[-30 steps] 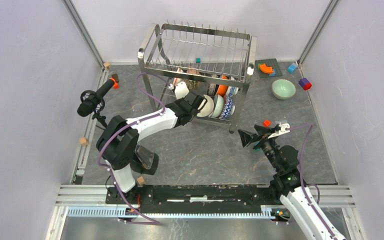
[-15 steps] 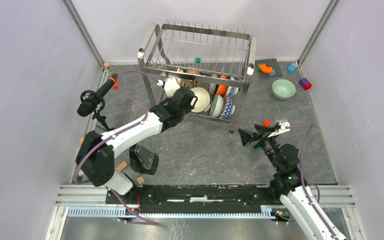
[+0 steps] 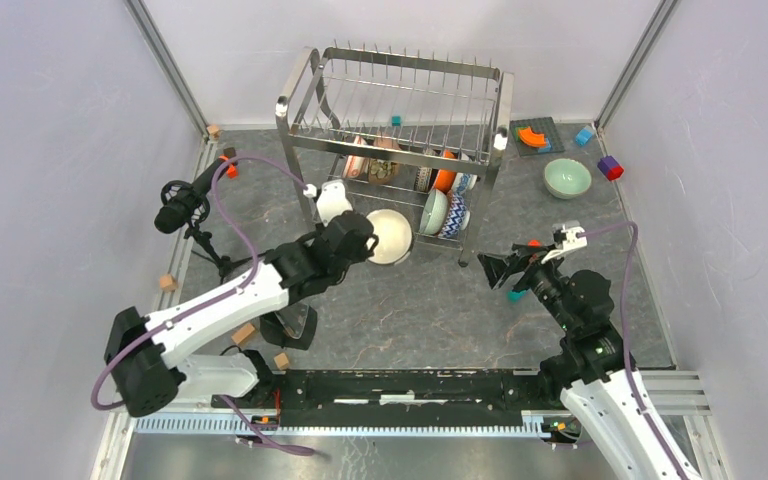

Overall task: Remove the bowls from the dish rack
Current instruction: Place the bowl at the center of the board.

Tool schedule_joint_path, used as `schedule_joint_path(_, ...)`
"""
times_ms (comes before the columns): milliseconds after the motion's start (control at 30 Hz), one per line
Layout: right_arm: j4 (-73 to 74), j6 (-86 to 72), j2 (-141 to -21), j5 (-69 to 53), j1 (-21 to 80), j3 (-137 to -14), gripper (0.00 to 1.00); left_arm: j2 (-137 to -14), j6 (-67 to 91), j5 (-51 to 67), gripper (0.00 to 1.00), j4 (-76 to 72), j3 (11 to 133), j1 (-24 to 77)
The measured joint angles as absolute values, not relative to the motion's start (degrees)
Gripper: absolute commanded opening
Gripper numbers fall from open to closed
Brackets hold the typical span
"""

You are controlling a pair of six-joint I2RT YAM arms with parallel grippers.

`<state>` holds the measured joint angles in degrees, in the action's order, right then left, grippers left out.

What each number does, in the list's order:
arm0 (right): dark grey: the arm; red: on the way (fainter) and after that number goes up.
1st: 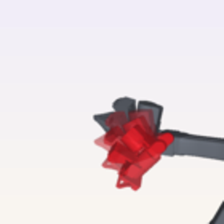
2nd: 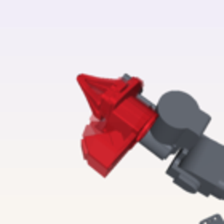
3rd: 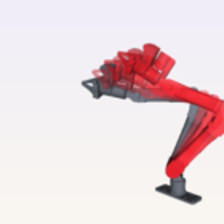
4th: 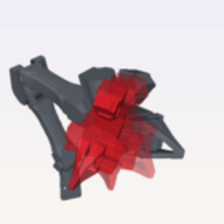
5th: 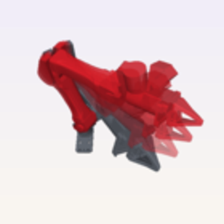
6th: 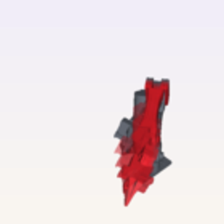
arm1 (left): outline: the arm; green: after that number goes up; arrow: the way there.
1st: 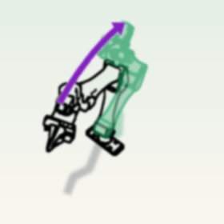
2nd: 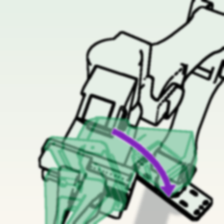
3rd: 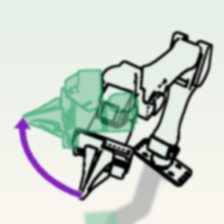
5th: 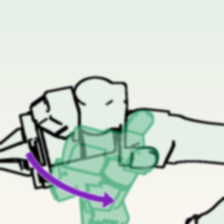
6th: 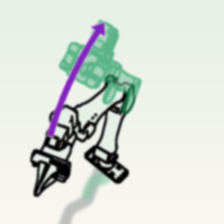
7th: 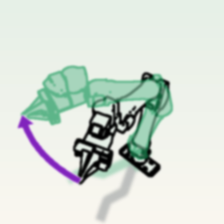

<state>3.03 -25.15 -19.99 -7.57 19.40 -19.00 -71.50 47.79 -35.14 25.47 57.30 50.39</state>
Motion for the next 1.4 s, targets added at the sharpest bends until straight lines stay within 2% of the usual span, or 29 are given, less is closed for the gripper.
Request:
schedule_joint_path(300, 16.32, -26.57, -19.14, -10.46, 19.40, -22.55, 0.98, -61.56, 45.95, -33.74, 0.02, 30.63, 51.07, 55.20)
schedule_joint_path(700, 23.88, -20.62, -16.95, -16.58, 19.40, -18.50, 0.97, -61.21, 43.90, -32.95, 0.02, 36.62, 50.04, 66.52)
schedule_joint_path(867, 23.83, -20.56, -17.69, -16.67, 19.40, -18.17, 0.91, -62.89, 43.20, -33.17, 0.02, 37.36, 49.95, 68.14)
schedule_joint_path(1200, 20.51, -22.70, -21.76, -17.65, 20.43, -17.45, 0.87, -68.75, 42.70, -32.95, 0.02, 35.31, 48.86, 68.88)
schedule_joint_path(1400, 18.79, -25.69, -22.37, -16.05, 25.87, -16.88, 0.86, -72.51, 42.94, -32.97, 0.02, 32.73, 48.05, 68.88)
